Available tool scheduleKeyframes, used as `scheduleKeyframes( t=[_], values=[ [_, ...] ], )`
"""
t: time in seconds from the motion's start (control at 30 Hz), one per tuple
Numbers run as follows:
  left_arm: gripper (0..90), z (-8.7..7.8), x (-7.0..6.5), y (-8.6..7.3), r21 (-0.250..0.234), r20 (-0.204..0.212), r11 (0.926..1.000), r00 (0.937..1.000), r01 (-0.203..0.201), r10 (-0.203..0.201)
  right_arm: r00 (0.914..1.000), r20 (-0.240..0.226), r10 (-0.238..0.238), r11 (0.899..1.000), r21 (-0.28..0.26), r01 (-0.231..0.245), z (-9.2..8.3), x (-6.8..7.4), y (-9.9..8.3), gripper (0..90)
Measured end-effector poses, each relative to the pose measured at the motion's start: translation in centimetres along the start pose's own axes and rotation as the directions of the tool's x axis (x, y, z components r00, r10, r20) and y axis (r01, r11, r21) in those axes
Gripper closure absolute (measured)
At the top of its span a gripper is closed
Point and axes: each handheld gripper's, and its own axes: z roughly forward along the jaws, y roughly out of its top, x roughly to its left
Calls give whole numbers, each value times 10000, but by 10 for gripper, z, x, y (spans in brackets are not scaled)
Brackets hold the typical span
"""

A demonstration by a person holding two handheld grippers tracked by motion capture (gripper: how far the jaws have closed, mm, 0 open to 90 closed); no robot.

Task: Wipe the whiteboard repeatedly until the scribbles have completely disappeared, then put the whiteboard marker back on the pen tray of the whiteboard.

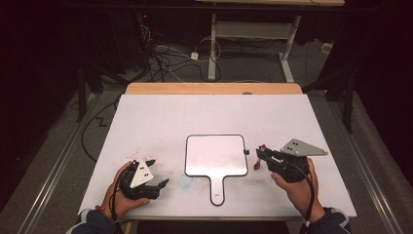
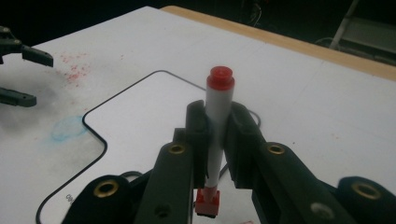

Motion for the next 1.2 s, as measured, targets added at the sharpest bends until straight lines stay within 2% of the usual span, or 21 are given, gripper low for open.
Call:
scheduleKeyframes(
  t=[0.07,0.17,0.3,0.4,0.47,0.57,0.63,0.67,0.77,1.0,1.2],
  values=[
    [205,0,0,0,43,47,10000,10000,26,-26,9994,-209,263,9994,239,-258,2,1,-1,814],
    [205,1,-1,2,8,43,10000,10000,-33,33,9994,-218,280,9982,535,-268,8,2,-3,813],
    [205,3,-1,1,158,89,9999,9999,-69,67,9976,-294,624,9948,822,-598,23,-4,-5,813],
    [205,2,-1,0,151,82,9999,10000,-31,30,9959,-385,819,9928,907,-781,35,-8,-6,812],
    [205,2,-1,0,147,80,9999,10000,-41,40,9935,-626,955,9929,770,-906,42,-12,-6,812],
    [205,4,-2,2,172,113,9997,9998,-186,184,9898,-619,1280,9893,785,-1230,53,-19,-8,810],
    [205,6,-3,3,278,162,9993,9996,-250,246,9888,-527,1393,9871,866,-1345,58,-22,-6,811],
    [205,6,-4,2,351,255,9992,9995,-171,162,9907,-385,1302,9879,902,-1264,60,-24,-5,811],
    [205,6,-3,2,273,198,9994,9996,-226,220,9903,-178,1376,9859,986,-1352,69,-28,-5,811],
    [205,8,-4,3,395,333,9989,9992,-241,228,9850,226,1712,9779,1182,-1727,92,-41,-7,781],
    [205,8,-4,2,440,342,9988,9992,-209,194,9832,392,1783,9693,1650,-1824,113,-49,-10,750]
  ],
)
